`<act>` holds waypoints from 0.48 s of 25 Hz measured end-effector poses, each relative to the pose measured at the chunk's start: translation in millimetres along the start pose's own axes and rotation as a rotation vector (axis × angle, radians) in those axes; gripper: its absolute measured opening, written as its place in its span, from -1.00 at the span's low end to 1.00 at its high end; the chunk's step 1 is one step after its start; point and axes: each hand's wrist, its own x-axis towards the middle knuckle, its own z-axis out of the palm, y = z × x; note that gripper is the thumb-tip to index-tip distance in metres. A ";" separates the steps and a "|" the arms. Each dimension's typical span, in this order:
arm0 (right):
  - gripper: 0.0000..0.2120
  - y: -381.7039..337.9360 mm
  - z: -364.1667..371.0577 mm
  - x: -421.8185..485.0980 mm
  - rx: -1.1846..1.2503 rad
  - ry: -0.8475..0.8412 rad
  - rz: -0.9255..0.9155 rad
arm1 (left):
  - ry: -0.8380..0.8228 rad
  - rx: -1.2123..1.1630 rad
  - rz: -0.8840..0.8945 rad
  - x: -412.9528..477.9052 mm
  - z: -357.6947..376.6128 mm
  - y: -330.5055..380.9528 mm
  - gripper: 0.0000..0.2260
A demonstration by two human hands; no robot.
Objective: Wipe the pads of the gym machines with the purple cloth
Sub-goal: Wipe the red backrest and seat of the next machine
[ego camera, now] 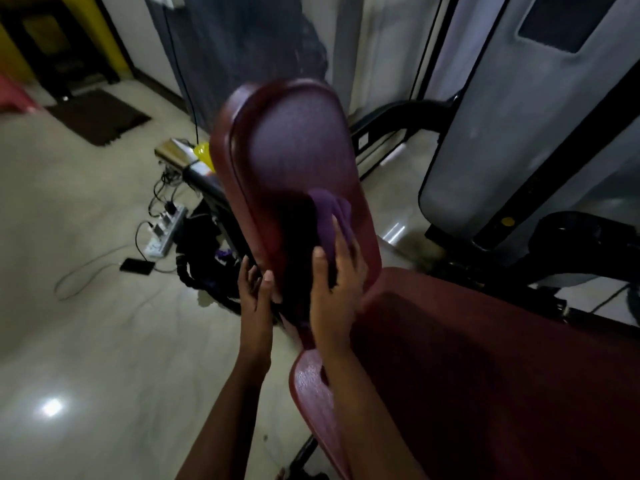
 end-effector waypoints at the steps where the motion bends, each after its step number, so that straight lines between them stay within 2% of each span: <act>1: -0.53 -9.8 21.8 7.4 -0.040 -0.008 -0.069 | 0.008 -0.008 0.039 9.0 3.0 5.5 -0.54; 5: -0.50 1.5 66.5 22.9 -0.322 0.048 -0.132 | 0.000 -0.087 0.074 27.3 8.2 13.9 -0.53; 8: -0.51 26.9 63.3 35.1 -0.236 0.123 -0.084 | -0.028 -0.085 0.053 25.4 9.2 11.7 -0.45; 12: -0.48 58.0 53.1 65.2 0.020 0.279 0.138 | -0.036 -0.038 0.057 25.0 10.7 12.3 -0.42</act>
